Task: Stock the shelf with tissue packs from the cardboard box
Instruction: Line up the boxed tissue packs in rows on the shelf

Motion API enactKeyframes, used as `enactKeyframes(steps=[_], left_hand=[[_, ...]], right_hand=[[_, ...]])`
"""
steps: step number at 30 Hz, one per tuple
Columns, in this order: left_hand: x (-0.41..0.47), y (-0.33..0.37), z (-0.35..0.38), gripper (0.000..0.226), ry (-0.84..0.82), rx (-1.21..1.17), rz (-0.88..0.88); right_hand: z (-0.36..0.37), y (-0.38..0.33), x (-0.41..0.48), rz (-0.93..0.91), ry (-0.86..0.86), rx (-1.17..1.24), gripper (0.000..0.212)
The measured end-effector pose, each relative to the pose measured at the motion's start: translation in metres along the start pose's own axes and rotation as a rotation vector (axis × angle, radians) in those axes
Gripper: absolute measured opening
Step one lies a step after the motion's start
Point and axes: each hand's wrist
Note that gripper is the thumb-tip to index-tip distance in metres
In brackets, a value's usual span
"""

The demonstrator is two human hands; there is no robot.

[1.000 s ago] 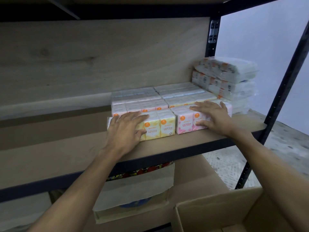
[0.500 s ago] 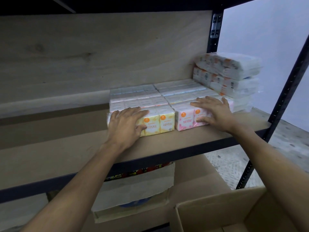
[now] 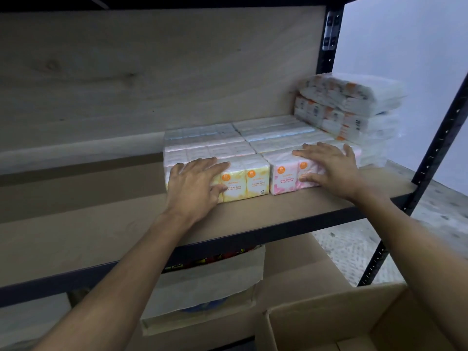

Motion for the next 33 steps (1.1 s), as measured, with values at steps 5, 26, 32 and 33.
enactKeyframes(steps=[5,26,32,33], left_hand=[[0.003,0.001,0.005,0.049,0.024,0.022,-0.011],[-0.001,-0.005,-0.008,0.061,-0.116,0.009,0.06],[-0.002,-0.005,-0.012,0.058,-0.158,0.005,0.054],[-0.002,-0.004,-0.013,0.058,-0.164,0.002,0.05]], right_hand=[[0.001,0.0,0.004,0.008,-0.025,-0.018,0.066],[-0.007,-0.014,0.002,0.061,-0.071,-0.031,0.066],[-0.015,-0.025,0.0,0.11,-0.133,-0.074,0.068],[-0.015,-0.027,-0.001,0.114,-0.14,-0.076,0.069]])
Point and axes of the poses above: each hand's wrist, its own x-axis towards the middle knuckle, its own z-axis out of the palm, y = z × x, and after that the axes turned 3 degrees about -z, right-handed
